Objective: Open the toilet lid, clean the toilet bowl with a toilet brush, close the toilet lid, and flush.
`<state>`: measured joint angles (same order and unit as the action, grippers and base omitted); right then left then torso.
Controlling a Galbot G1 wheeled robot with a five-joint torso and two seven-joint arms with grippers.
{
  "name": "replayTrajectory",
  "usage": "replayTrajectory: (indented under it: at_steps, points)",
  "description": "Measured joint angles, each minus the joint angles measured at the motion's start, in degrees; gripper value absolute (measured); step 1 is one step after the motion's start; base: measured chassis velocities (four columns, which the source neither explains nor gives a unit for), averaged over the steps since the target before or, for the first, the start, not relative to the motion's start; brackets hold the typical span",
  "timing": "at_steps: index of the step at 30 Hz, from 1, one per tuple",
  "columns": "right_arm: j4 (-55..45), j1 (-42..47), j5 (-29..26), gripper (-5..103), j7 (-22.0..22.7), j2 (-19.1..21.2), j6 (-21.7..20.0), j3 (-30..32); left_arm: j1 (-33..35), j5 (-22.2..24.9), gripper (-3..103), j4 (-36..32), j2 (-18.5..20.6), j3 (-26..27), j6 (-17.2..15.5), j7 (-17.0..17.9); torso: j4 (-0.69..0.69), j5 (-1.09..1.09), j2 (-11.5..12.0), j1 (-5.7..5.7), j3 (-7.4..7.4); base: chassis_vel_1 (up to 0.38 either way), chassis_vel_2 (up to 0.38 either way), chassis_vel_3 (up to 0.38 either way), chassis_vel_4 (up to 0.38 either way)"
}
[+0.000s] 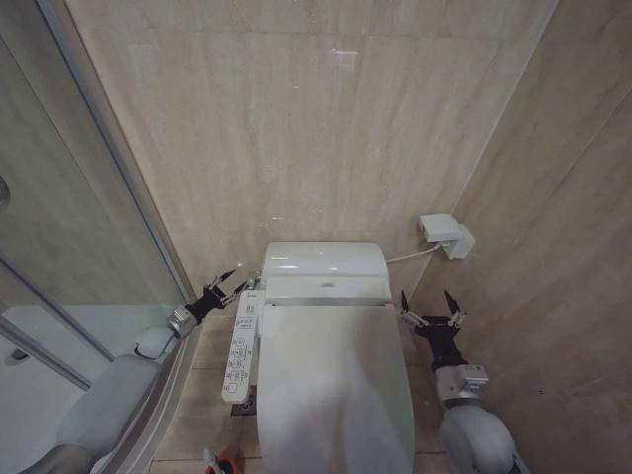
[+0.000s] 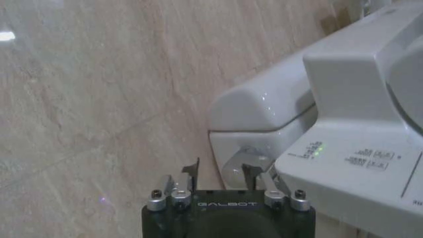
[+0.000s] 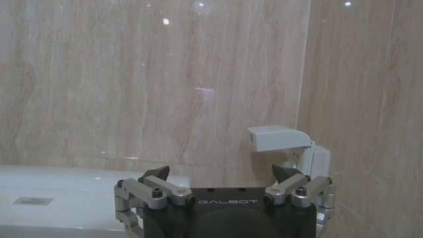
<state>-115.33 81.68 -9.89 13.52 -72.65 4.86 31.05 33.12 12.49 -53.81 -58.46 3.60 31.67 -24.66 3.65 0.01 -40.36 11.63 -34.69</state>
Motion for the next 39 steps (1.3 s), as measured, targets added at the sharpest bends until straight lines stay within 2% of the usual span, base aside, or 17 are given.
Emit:
replayTrajectory:
  at_steps: [4, 5, 11, 12, 39]
  points:
    - [0.0, 0.0, 0.0, 100, 0.0, 0.0, 0.0, 0.0, -0.8, -0.3, 53, 1.4, -0.7, 0.0, 0.5, -0.5, 0.02, 0.00, 0.0, 0.00, 0.00, 0.000, 0.000, 0.000, 0.000]
    - [0.0, 0.0, 0.0, 100, 0.0, 0.0, 0.0, 0.0, -1.0, -0.4, 26, 1.6, -0.8, 0.0, 0.6, -0.7, 0.02, 0.00, 0.0, 0.00, 0.00, 0.000, 0.000, 0.000, 0.000]
    - [0.0, 0.0, 0.0, 100, 0.0, 0.0, 0.0, 0.0, -1.7, -0.4, 26, 2.0, -1.1, -0.3, 0.6, -0.7, 0.02, 0.00, 0.0, 0.00, 0.00, 0.000, 0.000, 0.000, 0.000]
    - [0.0, 0.0, 0.0, 100, 0.0, 0.0, 0.0, 0.0, -1.8, -0.4, 2, 2.0, -1.2, -0.4, 0.6, -0.7, 0.02, 0.00, 0.0, 0.00, 0.00, 0.000, 0.000, 0.000, 0.000]
    - [0.0, 0.0, 0.0, 100, 0.0, 0.0, 0.0, 0.0, -3.9, -0.5, 0, 5.4, -3.9, -2.8, 1.8, -1.7, 0.02, 0.01, 0.0, 0.00, 0.01, 0.000, 0.000, 0.000, 0.000]
